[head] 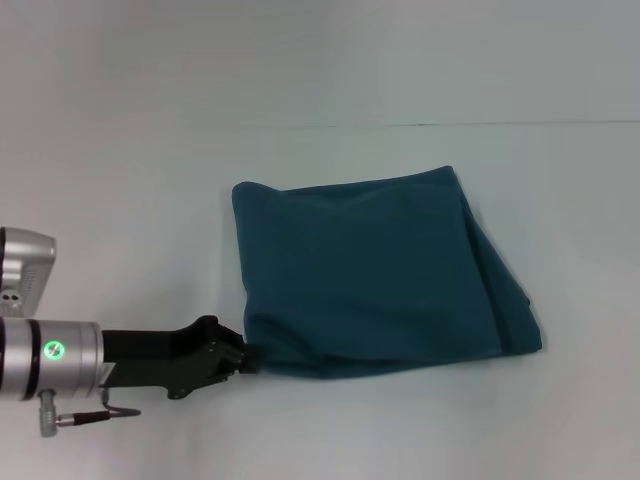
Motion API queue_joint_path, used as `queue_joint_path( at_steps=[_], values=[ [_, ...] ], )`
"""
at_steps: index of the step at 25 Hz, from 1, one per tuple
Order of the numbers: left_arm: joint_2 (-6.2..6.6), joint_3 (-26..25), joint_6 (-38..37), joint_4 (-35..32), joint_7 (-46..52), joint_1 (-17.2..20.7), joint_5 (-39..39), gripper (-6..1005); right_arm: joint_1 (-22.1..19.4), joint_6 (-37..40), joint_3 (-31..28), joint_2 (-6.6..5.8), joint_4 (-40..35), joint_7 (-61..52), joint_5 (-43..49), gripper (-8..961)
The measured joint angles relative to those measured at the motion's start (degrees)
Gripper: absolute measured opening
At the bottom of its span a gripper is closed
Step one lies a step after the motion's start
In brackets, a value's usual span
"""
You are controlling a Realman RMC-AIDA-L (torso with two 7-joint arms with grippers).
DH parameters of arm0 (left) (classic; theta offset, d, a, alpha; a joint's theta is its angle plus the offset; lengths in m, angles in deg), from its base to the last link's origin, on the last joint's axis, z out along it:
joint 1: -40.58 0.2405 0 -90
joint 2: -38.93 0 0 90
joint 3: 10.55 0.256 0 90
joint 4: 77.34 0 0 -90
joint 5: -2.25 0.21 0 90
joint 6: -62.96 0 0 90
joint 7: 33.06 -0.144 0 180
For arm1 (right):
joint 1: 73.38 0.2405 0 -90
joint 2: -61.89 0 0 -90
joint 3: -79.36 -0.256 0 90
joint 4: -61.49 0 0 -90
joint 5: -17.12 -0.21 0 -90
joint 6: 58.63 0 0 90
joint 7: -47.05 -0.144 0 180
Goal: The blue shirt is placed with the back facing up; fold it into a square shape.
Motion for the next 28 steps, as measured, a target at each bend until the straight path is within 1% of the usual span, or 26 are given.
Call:
queue_joint_path(
  at_steps=[4, 6, 9, 11, 13, 14, 15, 18, 21, 23, 25, 26, 28],
  values=[
    [0.14, -1.1, -0.9, -1.5, -0.3, 1.1, 0.8, 33, 0.0, 0.0, 0.1, 0.00, 0.0, 0.1, -0.1, 881],
    [0.32, -2.6, -1.8, -2.6, -0.3, 1.6, 2.2, 34, 0.1, 0.0, 0.3, 0.01, 0.0, 0.0, -0.1, 881],
    [0.50, -7.3, -5.6, -7.3, -2.2, 3.7, 2.3, 143, 0.6, 0.5, 0.7, -0.18, 0.0, -0.1, 0.0, 881],
    [0.21, -10.4, -10.7, -11.6, -6.8, 4.9, -0.3, 217, 0.9, 1.2, 1.4, -0.37, 0.0, -0.4, 0.3, 881],
    [0.45, -12.0, -17.0, -13.1, -14.7, 5.0, -3.1, 294, 1.2, 1.6, 2.3, -0.46, 0.0, -0.9, 0.3, 881],
    [0.70, -12.3, -20.1, -13.1, -18.8, 4.6, -4.1, 335, 1.3, 1.5, 2.8, -0.48, 0.0, -1.1, 0.3, 881],
    [0.87, -12.2, -21.7, -13.1, -21.5, 4.3, -4.3, 376, 1.4, 1.5, 3.2, -0.46, 0.0, -1.1, 0.3, 882],
    [1.16, -11.9, -23.4, -13.1, -27.5, 3.2, -4.4, 497, 1.5, 1.0, 5.3, -0.20, -0.1, 0.0, 0.3, 882],
    [1.28, -11.8, -23.6, -12.8, -32.0, 2.7, -4.5, 615, 1.5, 1.5, 10.2, 0.26, -1.2, 8.7, 0.8, 882],
    [1.39, -12.0, -23.2, -12.8, -33.5, 2.2, -4.6, 694, 1.3, 2.2, 14.0, 1.07, -2.9, 17.5, 2.4, 882],
    [1.85, -12.2, -22.5, -12.8, -33.6, 1.5, -4.5, 861, 0.7, 3.5, 15.7, 2.81, -5.8, 24.6, 5.3, 882],
    [2.05, -12.2, -22.3, -12.8, -33.4, 1.1, -4.4, 861, 0.4, 4.2, 15.8, 4.01, -7.6, 27.0, 7.0, 881],
    [2.51, -12.1, -22.0, -12.9, -33.1, 0.5, -4.2, 861, -0.6, 5.4, 16.0, 7.03, -12.2, 31.0, 11.2, 880]
  ],
)
